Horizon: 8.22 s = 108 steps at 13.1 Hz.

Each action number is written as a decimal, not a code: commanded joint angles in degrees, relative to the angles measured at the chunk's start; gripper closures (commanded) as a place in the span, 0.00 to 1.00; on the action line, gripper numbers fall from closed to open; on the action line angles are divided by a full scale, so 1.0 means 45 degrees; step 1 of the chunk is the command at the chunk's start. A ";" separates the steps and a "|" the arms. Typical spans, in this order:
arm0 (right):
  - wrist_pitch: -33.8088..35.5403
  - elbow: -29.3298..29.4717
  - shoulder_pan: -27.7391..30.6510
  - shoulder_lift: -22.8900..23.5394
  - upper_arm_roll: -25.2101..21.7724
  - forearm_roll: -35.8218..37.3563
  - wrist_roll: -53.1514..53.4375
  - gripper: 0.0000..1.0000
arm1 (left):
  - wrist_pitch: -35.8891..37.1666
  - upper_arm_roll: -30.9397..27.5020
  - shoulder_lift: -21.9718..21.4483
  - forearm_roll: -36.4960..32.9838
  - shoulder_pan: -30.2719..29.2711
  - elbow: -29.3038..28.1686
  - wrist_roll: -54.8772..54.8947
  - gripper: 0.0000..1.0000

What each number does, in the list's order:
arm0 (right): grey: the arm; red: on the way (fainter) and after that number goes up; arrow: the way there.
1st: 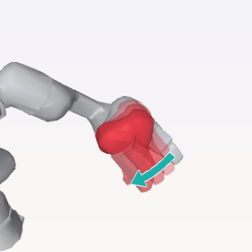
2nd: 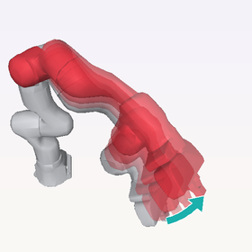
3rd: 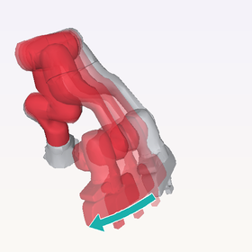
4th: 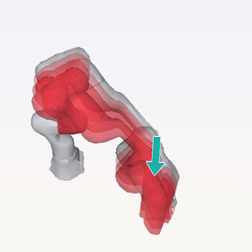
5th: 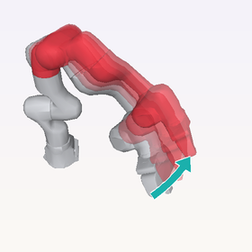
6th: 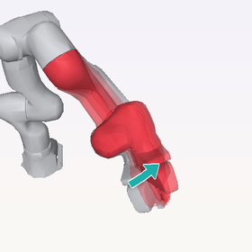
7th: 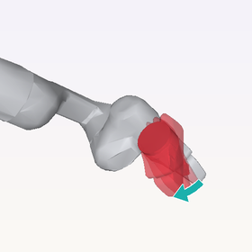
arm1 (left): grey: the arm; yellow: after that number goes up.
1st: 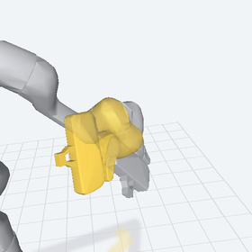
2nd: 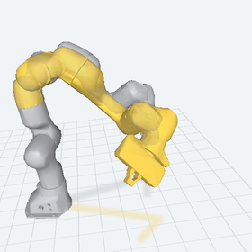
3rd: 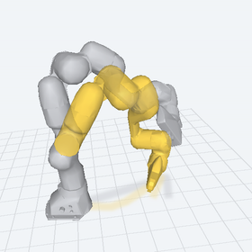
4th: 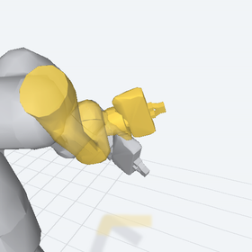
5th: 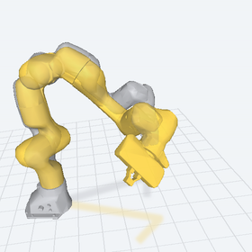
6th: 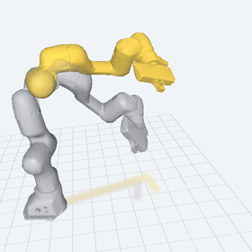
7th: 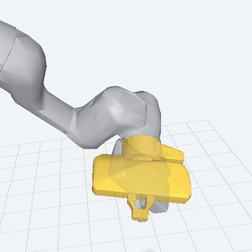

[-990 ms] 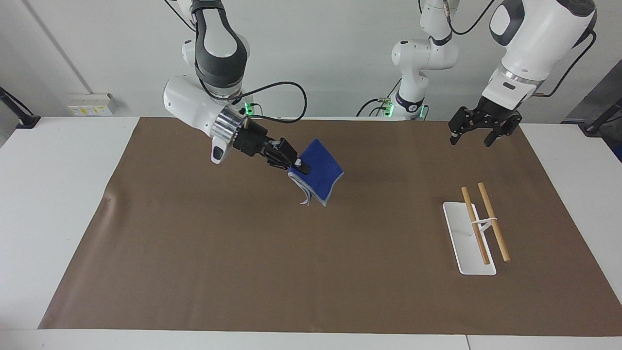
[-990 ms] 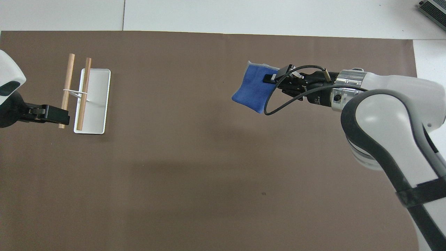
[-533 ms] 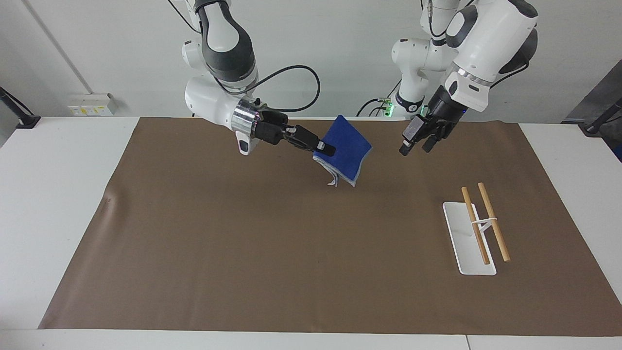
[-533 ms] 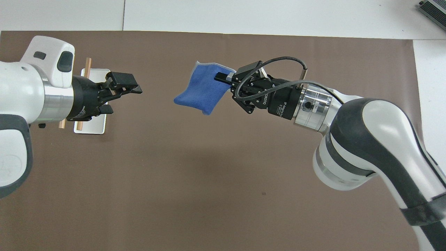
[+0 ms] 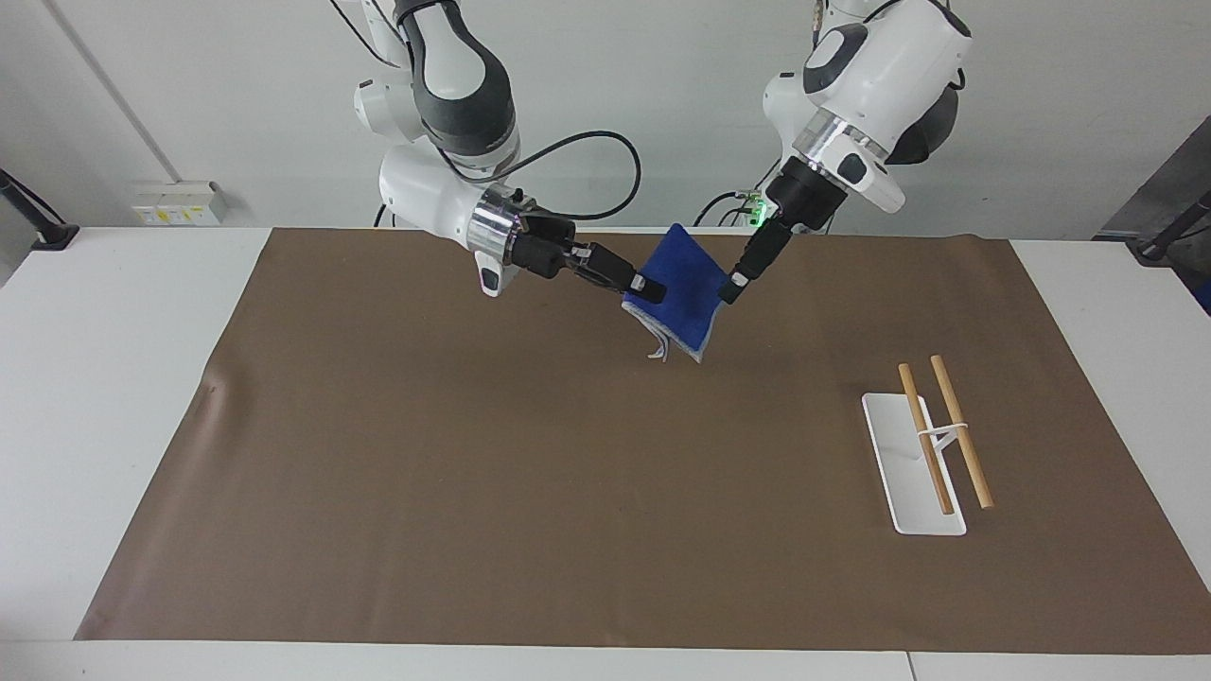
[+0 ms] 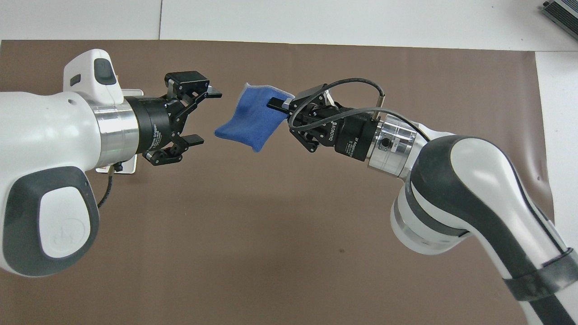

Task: Right arm passes towel to left arm to hang
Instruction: 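Close the left gripper on the towel held by the right gripper, then carry the towel toward the dowels while the right gripper releases, withdraws, then drape the towel over the wooden dowels with the left gripper, then open the left gripper and lift it away from the hung towel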

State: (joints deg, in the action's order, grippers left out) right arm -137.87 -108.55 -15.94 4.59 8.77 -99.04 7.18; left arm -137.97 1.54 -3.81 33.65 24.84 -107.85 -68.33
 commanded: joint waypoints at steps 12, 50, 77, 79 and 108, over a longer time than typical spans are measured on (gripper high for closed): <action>-0.0358 -0.0330 0.0026 -0.0317 0.0062 -0.0297 0.0064 1.00 | -0.2463 -0.0146 -0.0560 0.1038 0.0867 -0.2010 -0.1144 0.04; 0.7590 0.2912 0.4204 -0.0725 -0.0153 2.1422 0.1783 0.00 | -0.7856 -0.0224 0.1100 0.0999 -0.5476 -0.4275 -0.0344 1.00; 1.1166 0.3615 0.3190 -0.1743 -0.2888 2.1829 -0.0384 0.00 | -0.7739 -0.0224 0.0612 0.0960 -0.5875 -0.4217 0.4450 0.00; 1.1127 0.3615 0.3151 -0.1743 -0.2849 2.2106 -0.0600 0.00 | -0.7739 -0.0224 0.0593 0.0960 -0.5015 -0.4217 0.6639 0.00; 1.1166 0.3615 0.3268 -0.1762 -0.2848 2.2126 -0.0581 0.00 | 1.0875 -0.0322 0.0007 -0.7794 -0.4969 0.3615 1.5203 0.00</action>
State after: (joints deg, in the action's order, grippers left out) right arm -87.58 -92.23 -1.20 -3.08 -4.29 -0.51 5.32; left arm -89.07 -0.11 -1.65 -3.13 4.19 -88.64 -0.78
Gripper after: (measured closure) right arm 0.000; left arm 0.000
